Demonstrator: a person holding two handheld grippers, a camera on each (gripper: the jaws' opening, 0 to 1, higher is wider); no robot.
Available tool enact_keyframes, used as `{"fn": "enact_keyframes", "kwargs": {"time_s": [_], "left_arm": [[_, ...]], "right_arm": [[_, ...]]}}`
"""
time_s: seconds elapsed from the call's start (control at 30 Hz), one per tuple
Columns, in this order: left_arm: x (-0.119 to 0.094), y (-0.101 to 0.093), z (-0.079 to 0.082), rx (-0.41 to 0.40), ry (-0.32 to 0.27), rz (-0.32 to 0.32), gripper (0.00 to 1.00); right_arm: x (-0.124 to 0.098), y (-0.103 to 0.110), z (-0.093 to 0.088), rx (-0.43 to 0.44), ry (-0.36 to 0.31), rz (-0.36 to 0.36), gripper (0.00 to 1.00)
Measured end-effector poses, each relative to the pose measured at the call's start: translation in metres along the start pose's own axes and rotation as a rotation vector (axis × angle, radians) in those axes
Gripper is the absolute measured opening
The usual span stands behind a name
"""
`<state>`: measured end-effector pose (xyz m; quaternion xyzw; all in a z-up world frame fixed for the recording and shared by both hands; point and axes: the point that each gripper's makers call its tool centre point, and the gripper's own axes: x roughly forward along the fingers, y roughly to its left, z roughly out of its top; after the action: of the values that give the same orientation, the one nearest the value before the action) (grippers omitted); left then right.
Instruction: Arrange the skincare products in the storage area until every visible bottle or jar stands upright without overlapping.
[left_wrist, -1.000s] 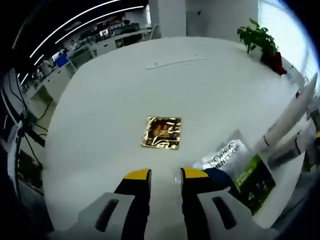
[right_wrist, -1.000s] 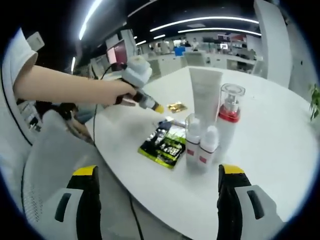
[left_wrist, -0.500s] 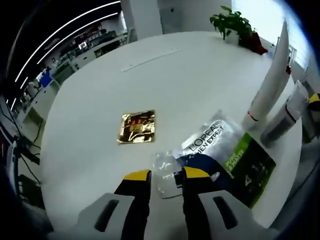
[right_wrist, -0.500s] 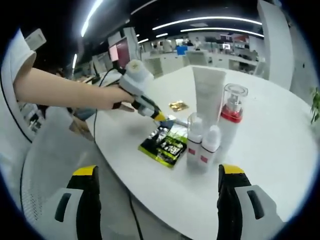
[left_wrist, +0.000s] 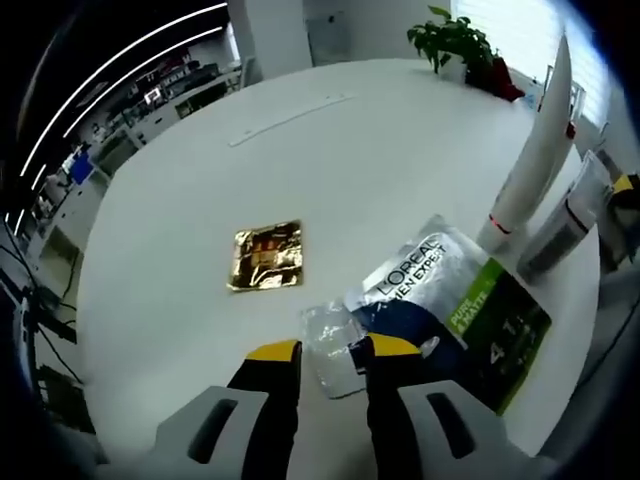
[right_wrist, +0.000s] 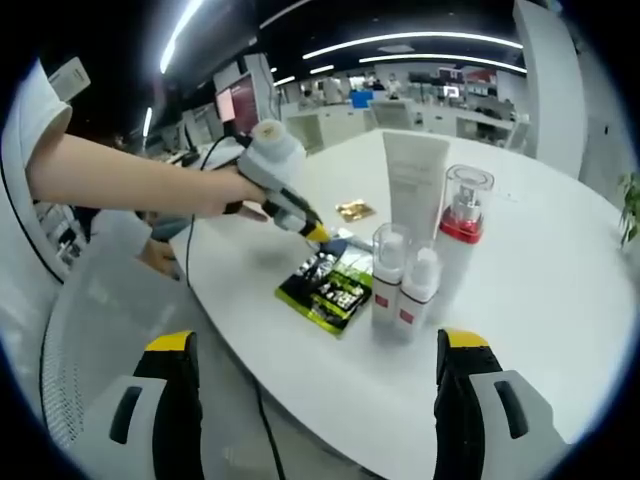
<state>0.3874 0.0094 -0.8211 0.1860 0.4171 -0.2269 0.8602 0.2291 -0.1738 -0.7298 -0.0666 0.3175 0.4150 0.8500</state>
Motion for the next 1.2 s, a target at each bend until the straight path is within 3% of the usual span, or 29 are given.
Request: {"fn": "enact_keyframes", "kwargs": {"time_s": [0.23,0.47,0.67,0.87,0.97,1.1,1.2], "left_arm": [[0.002,-0.007,-0.003,0.077,0.003,-0.071,0.15],[-0.002,-0.010,-0.005,0.086,0.009,-0.138,0.14],[-0.012,-0.016,-0.021,0.233,0.029,-0.259,0.11],[-0.021,-0.006,-0.042,0.338,0.108,-0.346,0.09],[-0.027,-0.011,-0.049,0.444,0.145,-0.391,0.09],[-0.025,-0.004,-0.048,0.477,0.153,-0.377,0.09],[-0.028,0.002,-0.042,0.457,0.127,-0.334,0.13]], "right_arm": [[0.000,0.000,-0.001,-0.002,0.007,0.001,0.98],[0.000,0.001,-0.002,-0.007,0.011,0.001,0.98],[0.000,0.001,-0.002,-0.014,0.015,-0.001,0.97],[0.001,0.001,-0.003,-0.022,0.020,0.001,0.98],[0.001,0.001,-0.003,-0.024,0.021,0.000,0.98],[0.001,0.001,-0.003,-0.027,0.024,-0.001,0.98],[0.001,0.001,-0.003,-0.030,0.026,-0.003,0.98]]}}
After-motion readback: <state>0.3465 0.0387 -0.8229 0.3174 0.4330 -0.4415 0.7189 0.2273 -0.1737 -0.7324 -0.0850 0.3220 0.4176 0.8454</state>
